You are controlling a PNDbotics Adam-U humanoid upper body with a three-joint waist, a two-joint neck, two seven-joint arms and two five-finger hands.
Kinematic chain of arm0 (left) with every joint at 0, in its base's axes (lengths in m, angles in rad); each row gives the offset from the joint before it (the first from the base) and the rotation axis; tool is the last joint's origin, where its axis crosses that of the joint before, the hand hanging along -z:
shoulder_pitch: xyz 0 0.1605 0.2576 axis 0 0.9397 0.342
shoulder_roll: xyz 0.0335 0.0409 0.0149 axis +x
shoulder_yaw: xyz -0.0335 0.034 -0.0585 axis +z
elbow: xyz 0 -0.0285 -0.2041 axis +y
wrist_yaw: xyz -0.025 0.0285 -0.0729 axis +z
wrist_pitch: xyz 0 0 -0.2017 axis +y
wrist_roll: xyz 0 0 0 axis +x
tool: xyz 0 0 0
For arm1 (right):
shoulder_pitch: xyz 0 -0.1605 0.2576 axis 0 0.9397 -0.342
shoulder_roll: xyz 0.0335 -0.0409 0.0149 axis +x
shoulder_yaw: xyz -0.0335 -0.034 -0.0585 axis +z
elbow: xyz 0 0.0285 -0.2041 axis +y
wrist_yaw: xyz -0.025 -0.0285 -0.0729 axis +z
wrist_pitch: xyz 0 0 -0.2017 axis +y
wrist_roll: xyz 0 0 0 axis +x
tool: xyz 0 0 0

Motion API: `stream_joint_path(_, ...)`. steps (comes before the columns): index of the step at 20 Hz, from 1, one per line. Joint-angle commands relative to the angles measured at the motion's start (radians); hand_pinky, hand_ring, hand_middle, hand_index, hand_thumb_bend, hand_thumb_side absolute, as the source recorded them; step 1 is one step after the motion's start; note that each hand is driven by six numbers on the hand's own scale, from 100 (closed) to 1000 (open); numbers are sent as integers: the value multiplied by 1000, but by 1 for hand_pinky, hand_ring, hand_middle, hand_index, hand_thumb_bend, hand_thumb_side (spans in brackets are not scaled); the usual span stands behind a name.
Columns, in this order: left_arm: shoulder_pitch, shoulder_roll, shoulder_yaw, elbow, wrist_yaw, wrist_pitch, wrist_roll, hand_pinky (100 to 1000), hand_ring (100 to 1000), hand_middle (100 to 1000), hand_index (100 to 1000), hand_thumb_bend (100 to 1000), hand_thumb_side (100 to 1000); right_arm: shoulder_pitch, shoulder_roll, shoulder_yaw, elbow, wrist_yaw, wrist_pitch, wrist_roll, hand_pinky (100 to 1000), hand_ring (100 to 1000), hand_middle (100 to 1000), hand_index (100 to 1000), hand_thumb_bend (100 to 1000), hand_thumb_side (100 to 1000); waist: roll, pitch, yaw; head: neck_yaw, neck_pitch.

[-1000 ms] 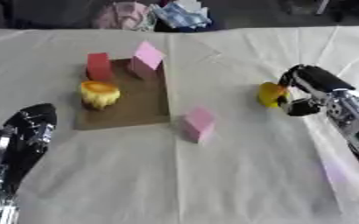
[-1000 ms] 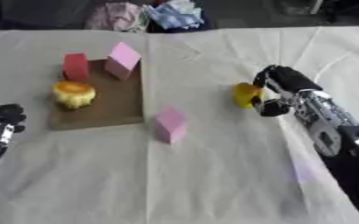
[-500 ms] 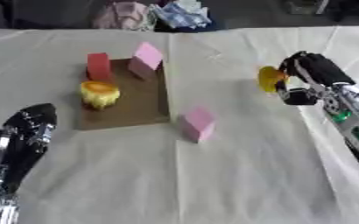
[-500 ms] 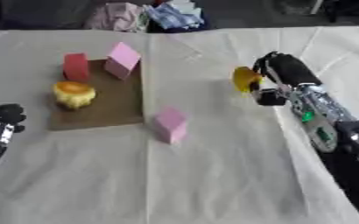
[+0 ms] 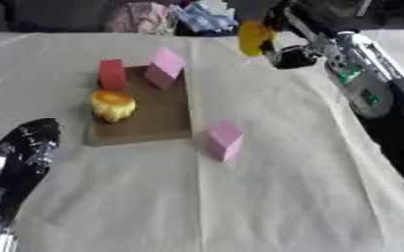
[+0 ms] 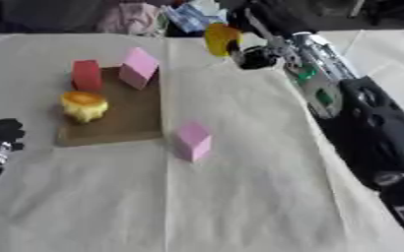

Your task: Pick up objects on the table and place them in the box.

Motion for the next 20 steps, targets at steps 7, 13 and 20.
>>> stream_joint_path(7, -19, 5, -16, -22, 10, -3, -18, 757, 775, 712, 768, 207, 569, -162, 190, -12, 297, 122, -71, 17, 808, 617, 513, 484, 100, 100, 18, -8, 43, -42, -15)
stream_joint_path(13, -21, 1, -22, -22, 12, -3, -25, 756, 775, 713, 768, 208, 569, -183, 282, -53, 419, 232, -98, -46, 809, 620, 518, 503, 100, 100, 21, -6, 59, -60, -16)
stream_joint_path(20, -20, 0, -23, -21, 12, -4, -27, 757, 775, 713, 768, 208, 570, -183, 316, -30, 410, 266, -157, -58, 814, 627, 526, 511, 100, 100, 20, -6, 58, -62, -14)
